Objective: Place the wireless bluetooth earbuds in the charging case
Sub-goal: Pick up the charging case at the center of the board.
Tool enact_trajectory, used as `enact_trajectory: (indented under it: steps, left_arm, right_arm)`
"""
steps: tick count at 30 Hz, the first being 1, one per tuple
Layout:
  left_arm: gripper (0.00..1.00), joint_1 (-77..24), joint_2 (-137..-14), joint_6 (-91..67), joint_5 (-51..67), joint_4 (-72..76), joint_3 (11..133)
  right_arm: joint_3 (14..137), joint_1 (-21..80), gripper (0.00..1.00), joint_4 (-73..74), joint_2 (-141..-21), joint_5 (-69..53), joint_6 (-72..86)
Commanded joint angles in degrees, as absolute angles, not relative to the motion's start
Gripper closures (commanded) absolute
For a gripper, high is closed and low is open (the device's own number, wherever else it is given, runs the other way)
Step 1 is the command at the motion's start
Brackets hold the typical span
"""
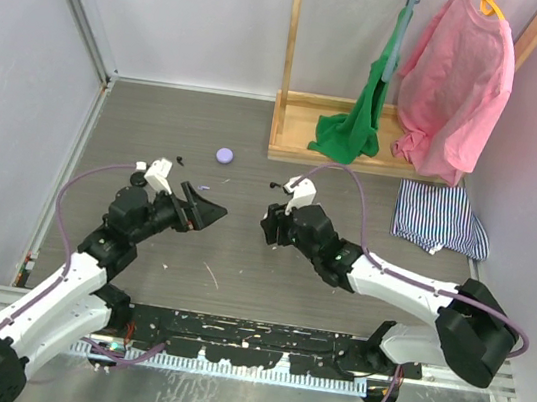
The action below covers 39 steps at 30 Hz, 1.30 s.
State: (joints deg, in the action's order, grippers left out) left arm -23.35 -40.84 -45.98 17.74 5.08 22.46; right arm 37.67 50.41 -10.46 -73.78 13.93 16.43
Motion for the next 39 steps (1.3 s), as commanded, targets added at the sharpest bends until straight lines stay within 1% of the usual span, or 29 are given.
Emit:
enact_trajectory:
  steps: [1,3,6,16,25,28,32,39]
  left_arm:
    - [0.14,-24.16,-42.9,-46.93,17.63,13.03,24.19]
    - [0.19,-24.46,-43.78,-46.75,18.58,12.92,24.83]
    - [0.29,-25.05,-44.4,-47.05,18.38,13.58,25.09]
    - [0.31,-29.64,-50.26,-45.62,19.73,14.5,29.11]
    - [0.35,-32.69,-55.2,-44.62,21.3,15.41,31.64]
    - [0.38,-33.45,-56.97,-44.17,22.09,15.32,32.55]
    - [0.4,-33.96,-58.73,-44.12,22.34,15.57,33.04]
    - [0.48,-35.18,-61.59,-43.96,22.91,16.85,34.29]
  right_arm:
    - [35.55,51.81,0.54,-23.18,-71.68,10.16,15.4]
    - [34.5,52.34,0.54,-25.17,-71.72,8.94,14.1]
    - [32.34,52.94,0.54,-30.5,-71.53,7.08,12.25]
    - [30.16,53.89,0.54,-37.74,-71.99,2.65,8.51]
    - [29.71,54.18,0.54,-40.11,-71.81,1.57,6.53]
    - [29.64,54.27,0.54,-40.68,-71.59,1.32,6.22]
    - [29.62,54.32,0.54,-40.82,-71.59,0.81,5.81]
    - [29.27,54.4,0.54,-42.03,-71.48,0.4,5.46]
